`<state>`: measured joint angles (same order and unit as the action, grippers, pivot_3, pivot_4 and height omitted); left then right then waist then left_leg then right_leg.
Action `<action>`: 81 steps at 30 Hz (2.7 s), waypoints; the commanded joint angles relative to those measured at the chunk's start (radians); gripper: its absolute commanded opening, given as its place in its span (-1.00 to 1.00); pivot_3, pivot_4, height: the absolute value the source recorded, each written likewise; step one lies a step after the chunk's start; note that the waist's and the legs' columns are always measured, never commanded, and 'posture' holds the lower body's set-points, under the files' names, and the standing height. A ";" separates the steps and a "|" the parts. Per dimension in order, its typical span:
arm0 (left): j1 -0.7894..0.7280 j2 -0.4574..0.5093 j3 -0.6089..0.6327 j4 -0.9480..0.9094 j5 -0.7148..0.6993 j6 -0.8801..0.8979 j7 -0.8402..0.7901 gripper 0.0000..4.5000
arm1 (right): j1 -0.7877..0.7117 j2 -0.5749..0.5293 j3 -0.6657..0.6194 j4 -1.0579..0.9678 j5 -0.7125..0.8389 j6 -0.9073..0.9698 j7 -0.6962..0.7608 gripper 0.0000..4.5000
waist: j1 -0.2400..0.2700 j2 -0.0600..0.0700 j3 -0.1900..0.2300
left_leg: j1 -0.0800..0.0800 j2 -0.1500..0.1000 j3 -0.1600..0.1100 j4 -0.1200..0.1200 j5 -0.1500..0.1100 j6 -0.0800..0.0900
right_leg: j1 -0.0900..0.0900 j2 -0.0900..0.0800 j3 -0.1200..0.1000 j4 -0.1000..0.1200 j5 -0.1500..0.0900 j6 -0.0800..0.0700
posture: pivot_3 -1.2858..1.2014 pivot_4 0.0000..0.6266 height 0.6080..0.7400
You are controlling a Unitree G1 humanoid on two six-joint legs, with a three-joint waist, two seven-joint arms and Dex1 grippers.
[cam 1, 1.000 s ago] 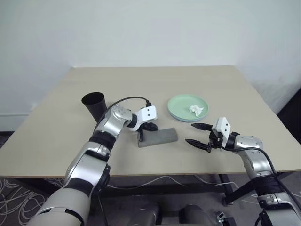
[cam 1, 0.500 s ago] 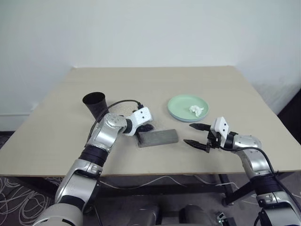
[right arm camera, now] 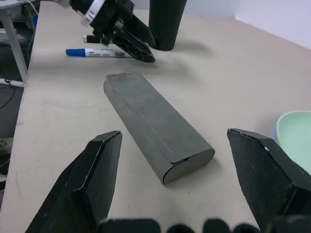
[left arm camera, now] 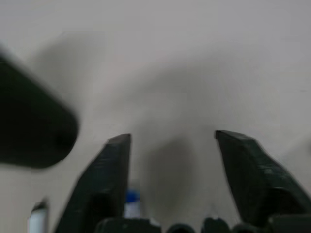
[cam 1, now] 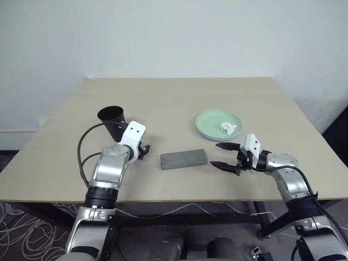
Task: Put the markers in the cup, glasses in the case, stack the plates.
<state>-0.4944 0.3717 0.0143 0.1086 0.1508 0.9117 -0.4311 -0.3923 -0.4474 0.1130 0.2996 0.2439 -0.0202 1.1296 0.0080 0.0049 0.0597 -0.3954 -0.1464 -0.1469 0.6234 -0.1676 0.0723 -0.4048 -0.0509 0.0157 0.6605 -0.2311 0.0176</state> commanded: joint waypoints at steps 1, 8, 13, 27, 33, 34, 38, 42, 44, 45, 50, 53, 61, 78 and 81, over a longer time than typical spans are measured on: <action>-0.018 0.016 0.026 -0.039 0.002 0.066 0.058 0.86 | -0.028 0.004 -0.005 -0.006 0.004 -0.025 0.006 0.68 | 0.000 0.000 0.000 | 0.000 0.000 0.000 0.000 0.000 0.000 | 0.000 0.000 0.000 0.000 0.000 0.000 | 0.03 -1.00 0.97; -0.016 0.008 0.044 -0.090 -0.044 0.189 0.086 0.98 | -0.015 0.003 -0.004 -0.008 0.005 -0.030 0.002 0.68 | 0.000 0.000 0.000 | -0.001 0.000 0.001 0.000 0.000 0.000 | -0.001 0.000 0.000 -0.001 0.000 0.000 | 0.03 -1.00 0.97; -0.015 0.008 0.048 -0.105 -0.082 0.252 0.095 0.98 | -0.010 0.002 -0.005 -0.007 0.004 -0.034 -0.002 0.68 | 0.000 0.000 0.000 | -0.001 0.000 0.000 0.000 0.000 0.000 | -0.001 0.000 0.000 0.000 0.000 0.000 | 0.03 -1.00 0.97; -0.007 0.013 0.053 -0.090 -0.143 0.271 0.130 -0.24 | -0.018 0.007 -0.005 0.016 -0.005 -0.050 -0.016 0.68 | -0.001 0.000 0.000 | -0.001 0.000 0.000 -0.001 0.000 0.000 | -0.001 0.000 0.000 0.000 0.000 0.000 | 0.03 -1.00 0.97; -0.002 0.033 0.026 -0.094 -0.158 0.244 0.114 -0.93 | -0.019 0.006 -0.004 0.025 -0.007 -0.057 -0.020 0.68 | -0.002 0.000 0.000 | -0.001 0.000 0.000 -0.001 0.000 0.000 | -0.001 0.000 0.001 -0.001 0.000 0.000 | 0.03 -1.00 0.97; -0.001 0.040 0.014 -0.098 -0.159 0.230 0.106 -0.93 | -0.020 0.006 -0.004 0.026 -0.007 -0.057 -0.021 0.68 | -0.002 0.000 0.000 | -0.001 0.000 0.000 -0.001 0.000 0.000 | -0.001 0.000 0.001 -0.001 0.000 0.000 | 0.03 -1.00 0.97; -0.004 0.071 -0.029 -0.115 -0.157 0.112 0.070 -0.93 | -0.023 0.007 -0.004 0.031 -0.009 -0.060 -0.025 0.68 | 0.000 0.000 0.000 | -0.001 0.000 0.000 -0.001 0.000 0.000 | -0.001 0.000 0.001 -0.001 0.000 0.000 | 0.03 -1.00 0.97; -0.030 0.093 -0.044 -0.136 -0.165 -0.172 0.019 -0.93 | -0.027 0.008 -0.004 0.036 -0.012 -0.064 -0.030 0.68 | 0.001 0.000 0.000 | -0.001 0.000 0.001 -0.002 0.000 0.000 | -0.002 -0.001 0.001 -0.001 0.000 0.000 | 0.03 -1.00 0.97; -0.056 0.086 -0.020 -0.137 -0.185 -0.312 0.003 -0.93 | -0.029 0.009 -0.003 0.040 -0.013 -0.066 -0.031 0.68 | 0.003 0.000 0.000 | -0.002 0.000 0.001 -0.002 0.000 0.000 | -0.002 -0.001 0.001 -0.002 0.000 0.000 | 0.03 -1.00 0.97; -0.067 0.082 -0.008 -0.128 -0.192 -0.360 0.002 -0.93 | -0.031 0.010 -0.003 0.042 -0.014 -0.068 -0.032 0.68 | 0.004 0.000 0.000 | -0.002 0.000 0.001 -0.002 0.000 0.000 | -0.003 -0.001 0.001 -0.002 0.000 0.000 | 0.03 -1.00 0.97; -0.163 0.074 0.068 0.010 -0.212 -0.691 0.033 -0.93 | -0.041 0.017 -0.002 0.052 -0.017 -0.072 -0.034 0.68 | 0.003 0.000 0.000 | -0.002 0.000 0.001 -0.002 0.000 0.000 | -0.003 -0.001 0.001 -0.002 0.000 0.000 | 0.03 -1.00 0.97; -0.239 0.109 0.108 0.173 -0.165 -0.887 0.115 -0.93 | -0.046 0.018 -0.002 0.056 -0.018 -0.076 -0.036 0.68 | 0.002 0.000 0.000 | -0.001 0.000 0.002 -0.003 0.000 0.000 | -0.004 0.000 0.001 -0.002 0.000 0.000 | 0.03 -1.00 0.97; -0.410 0.156 0.128 0.645 -0.133 -1.242 0.187 -0.93 | -0.043 0.019 -0.003 0.054 -0.016 -0.076 -0.041 0.68 | 0.011 0.000 0.000 | -0.001 0.000 0.002 -0.002 0.000 0.000 | -0.002 0.000 -0.002 -0.003 0.001 0.000 | 0.03 -1.00 0.97; -0.530 0.114 0.108 1.046 -0.096 -1.435 0.259 -0.53 | 0.002 0.018 -0.004 0.006 -0.008 -0.058 -0.060 0.68 | 0.021 -0.001 0.000 | -0.002 0.000 0.003 -0.001 0.000 0.000 | -0.003 0.000 -0.002 -0.002 0.002 0.002 | 0.03 -1.00 0.97; -0.533 0.114 0.103 1.051 -0.091 -1.441 0.260 -0.08 | 0.002 0.016 -0.005 0.003 -0.008 -0.054 -0.061 0.68 | 0.021 -0.001 -0.001 | -0.002 0.000 0.003 -0.001 0.000 0.000 | -0.003 0.000 -0.002 -0.002 0.002 0.002 | 0.03 -1.00 0.97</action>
<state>-0.9814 0.4787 0.1228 1.1773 0.0536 -0.5039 -0.1809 -0.3784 -0.4236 0.1278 0.3430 0.2234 -0.0727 1.0708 0.0292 0.0037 0.0592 -0.3970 -0.1466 -0.1436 0.6226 -0.1676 0.0724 -0.4080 -0.0509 0.0135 0.6588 -0.2294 0.0194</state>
